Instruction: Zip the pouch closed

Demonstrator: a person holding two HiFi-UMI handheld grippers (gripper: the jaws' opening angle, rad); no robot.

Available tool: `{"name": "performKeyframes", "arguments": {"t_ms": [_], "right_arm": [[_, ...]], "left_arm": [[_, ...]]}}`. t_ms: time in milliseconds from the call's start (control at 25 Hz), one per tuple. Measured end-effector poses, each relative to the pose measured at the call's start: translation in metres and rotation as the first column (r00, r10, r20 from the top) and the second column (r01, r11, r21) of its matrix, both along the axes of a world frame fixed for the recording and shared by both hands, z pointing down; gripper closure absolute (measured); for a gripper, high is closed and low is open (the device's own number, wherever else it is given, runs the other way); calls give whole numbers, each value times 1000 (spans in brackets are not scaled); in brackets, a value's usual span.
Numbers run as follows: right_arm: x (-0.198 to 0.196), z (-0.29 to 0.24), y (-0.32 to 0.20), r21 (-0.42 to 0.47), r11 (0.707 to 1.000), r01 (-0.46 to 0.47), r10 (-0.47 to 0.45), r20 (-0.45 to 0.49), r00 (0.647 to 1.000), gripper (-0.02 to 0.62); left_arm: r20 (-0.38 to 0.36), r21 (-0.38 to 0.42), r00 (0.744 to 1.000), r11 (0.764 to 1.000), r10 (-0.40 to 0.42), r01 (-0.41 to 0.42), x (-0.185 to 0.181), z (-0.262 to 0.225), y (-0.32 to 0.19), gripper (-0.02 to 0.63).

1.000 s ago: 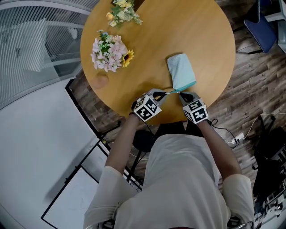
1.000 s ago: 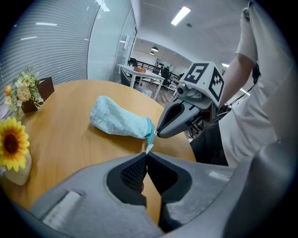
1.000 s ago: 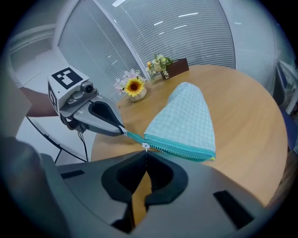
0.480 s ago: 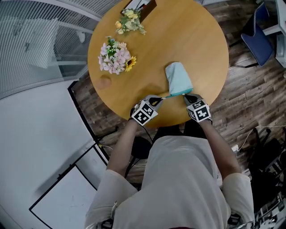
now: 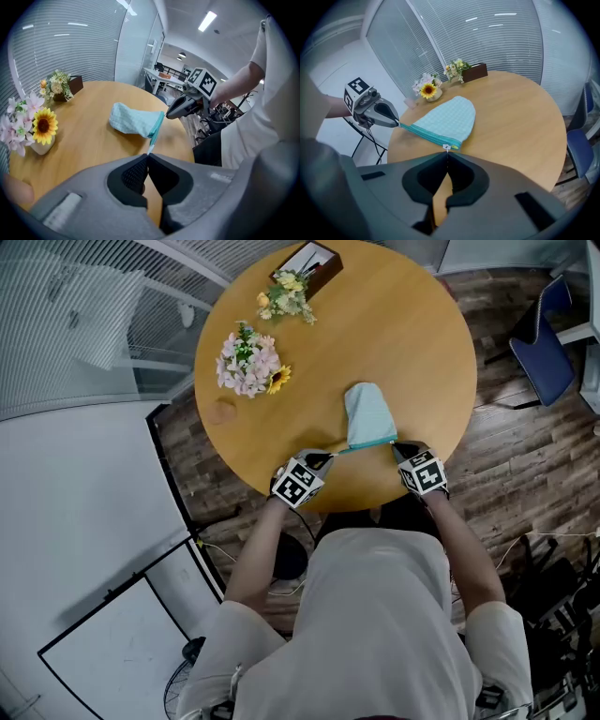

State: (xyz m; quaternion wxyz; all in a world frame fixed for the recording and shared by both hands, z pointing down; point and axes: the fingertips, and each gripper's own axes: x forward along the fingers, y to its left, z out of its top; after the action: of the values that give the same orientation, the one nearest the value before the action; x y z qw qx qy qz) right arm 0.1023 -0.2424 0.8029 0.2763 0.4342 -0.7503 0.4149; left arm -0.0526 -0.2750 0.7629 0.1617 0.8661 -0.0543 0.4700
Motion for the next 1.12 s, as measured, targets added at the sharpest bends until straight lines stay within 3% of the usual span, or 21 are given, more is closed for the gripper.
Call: {"name": "performKeyframes", "arguments": {"t_ms": [240,520,840,1000,1120], "right_arm": [[8,9,5,-8,997,83,-83,29,996,592],[3,24,13,-40,987,158,-157,29,987,589],[-7,46,21,-64,970,234,-235,-18,972,577],[-4,45,22,-53,967,249,-251,-32,967,516],[2,36,21,-34,969,246,-247,-44,968,509]], "left_arm": [[11,2,998,998,-62,62,6,2,5,586],[27,-12,977,978,-210,210,2,17,8,584],[27,-36,926,925,-377,378,-15,31,22,580],[20,-31,912,911,-410,411,-17,27,30,535],[3,-19,895,895,-446,446,-20,19,34,515]]}}
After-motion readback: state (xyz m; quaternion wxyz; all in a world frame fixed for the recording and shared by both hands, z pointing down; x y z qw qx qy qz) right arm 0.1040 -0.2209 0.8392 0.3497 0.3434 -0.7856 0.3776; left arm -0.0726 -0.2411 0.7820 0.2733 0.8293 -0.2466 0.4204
